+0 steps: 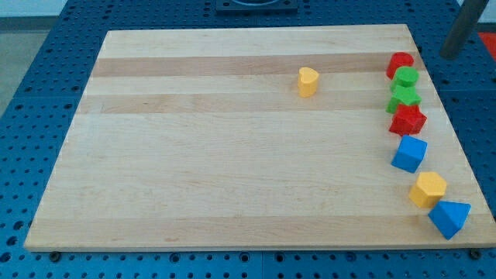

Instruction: Push the red circle to the left side of the yellow heart

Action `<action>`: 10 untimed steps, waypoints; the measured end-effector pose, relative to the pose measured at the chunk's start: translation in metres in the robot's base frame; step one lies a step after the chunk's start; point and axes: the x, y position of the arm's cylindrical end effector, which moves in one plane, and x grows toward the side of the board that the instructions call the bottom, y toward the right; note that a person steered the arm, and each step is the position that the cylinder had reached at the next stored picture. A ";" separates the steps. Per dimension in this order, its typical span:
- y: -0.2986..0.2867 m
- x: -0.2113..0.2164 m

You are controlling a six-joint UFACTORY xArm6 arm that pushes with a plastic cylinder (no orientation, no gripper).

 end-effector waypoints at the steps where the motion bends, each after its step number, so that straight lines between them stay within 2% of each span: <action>1: -0.009 0.000; 2: -0.050 0.000; 3: -0.068 0.003; 5: -0.100 0.062; 7: -0.101 0.059; 9: -0.150 0.029; 10: -0.178 0.033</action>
